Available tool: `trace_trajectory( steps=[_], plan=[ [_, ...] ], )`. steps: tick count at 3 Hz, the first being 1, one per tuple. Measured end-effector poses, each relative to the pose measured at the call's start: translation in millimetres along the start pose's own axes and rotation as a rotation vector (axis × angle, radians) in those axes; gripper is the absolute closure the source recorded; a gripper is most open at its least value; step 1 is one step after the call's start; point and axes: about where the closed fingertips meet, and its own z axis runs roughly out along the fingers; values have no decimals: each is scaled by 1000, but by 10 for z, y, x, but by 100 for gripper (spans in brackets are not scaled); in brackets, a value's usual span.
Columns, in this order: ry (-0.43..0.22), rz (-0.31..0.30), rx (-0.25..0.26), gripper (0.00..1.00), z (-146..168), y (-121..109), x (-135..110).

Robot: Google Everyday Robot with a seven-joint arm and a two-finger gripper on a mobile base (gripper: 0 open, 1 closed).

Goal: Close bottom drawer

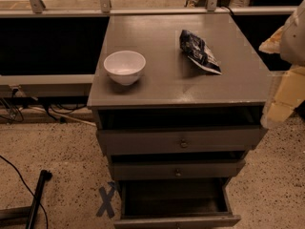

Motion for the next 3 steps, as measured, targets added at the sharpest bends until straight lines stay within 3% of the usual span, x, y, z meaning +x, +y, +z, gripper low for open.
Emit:
trace_trajectory(
  steps=[1, 2, 3],
  plan=[
    [0, 0, 0, 0, 0, 0, 0],
    [-65, 29, -14, 0, 176, 76, 41],
    [-225, 4, -31, 0, 533, 493, -75]
  ],
)
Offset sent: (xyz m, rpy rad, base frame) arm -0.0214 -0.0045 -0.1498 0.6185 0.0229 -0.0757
